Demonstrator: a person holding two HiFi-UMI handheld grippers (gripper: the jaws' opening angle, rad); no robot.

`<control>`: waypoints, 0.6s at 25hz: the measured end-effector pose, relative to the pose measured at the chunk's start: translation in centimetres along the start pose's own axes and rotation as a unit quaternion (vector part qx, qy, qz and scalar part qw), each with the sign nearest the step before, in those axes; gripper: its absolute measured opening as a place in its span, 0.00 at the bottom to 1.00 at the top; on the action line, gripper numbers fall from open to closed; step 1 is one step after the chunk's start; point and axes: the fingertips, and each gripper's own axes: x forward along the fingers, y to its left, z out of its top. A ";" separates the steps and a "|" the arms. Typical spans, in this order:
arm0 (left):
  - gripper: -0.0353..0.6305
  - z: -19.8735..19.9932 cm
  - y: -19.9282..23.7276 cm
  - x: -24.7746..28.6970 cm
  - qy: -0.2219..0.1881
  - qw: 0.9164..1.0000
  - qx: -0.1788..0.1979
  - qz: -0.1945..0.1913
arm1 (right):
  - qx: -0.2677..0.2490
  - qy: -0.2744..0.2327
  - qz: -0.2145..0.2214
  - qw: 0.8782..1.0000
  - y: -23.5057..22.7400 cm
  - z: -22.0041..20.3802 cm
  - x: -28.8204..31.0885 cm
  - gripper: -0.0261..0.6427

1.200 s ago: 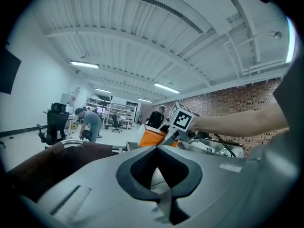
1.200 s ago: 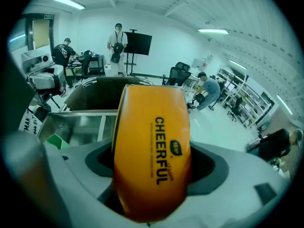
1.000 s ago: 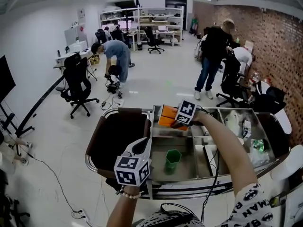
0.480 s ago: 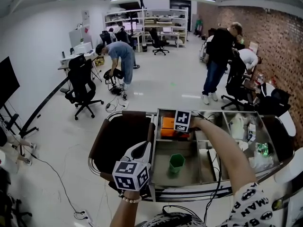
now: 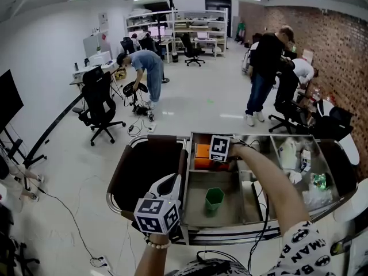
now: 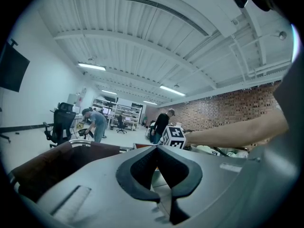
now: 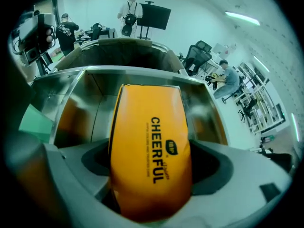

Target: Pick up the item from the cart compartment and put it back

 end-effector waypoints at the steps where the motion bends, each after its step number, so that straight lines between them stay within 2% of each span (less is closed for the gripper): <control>1: 0.06 -0.1 0.0 0.0 0.000 1.000 -0.001 -0.001 | 0.003 -0.001 -0.003 1.000 -0.1 0.0 0.0 0.75; 4: 0.06 -0.5 0.0 -0.2 0.004 1.000 -0.005 -0.003 | 0.009 -0.002 -0.006 1.000 -0.1 0.0 -0.3 0.76; 7: 0.06 -0.8 -0.1 -0.4 0.008 1.000 -0.006 -0.007 | 0.022 -0.013 -0.015 1.000 -0.6 0.0 -1.4 0.82; 13: 0.06 -0.9 -0.6 -1.5 0.014 0.999 -0.010 -0.029 | 0.075 -0.051 -0.041 0.995 -0.3 -0.2 -5.9 0.82; 15: 0.06 -0.8 -1.0 -2.0 0.015 0.999 -0.010 -0.041 | 0.094 -0.068 -0.062 0.991 -0.4 -0.8 -8.1 0.82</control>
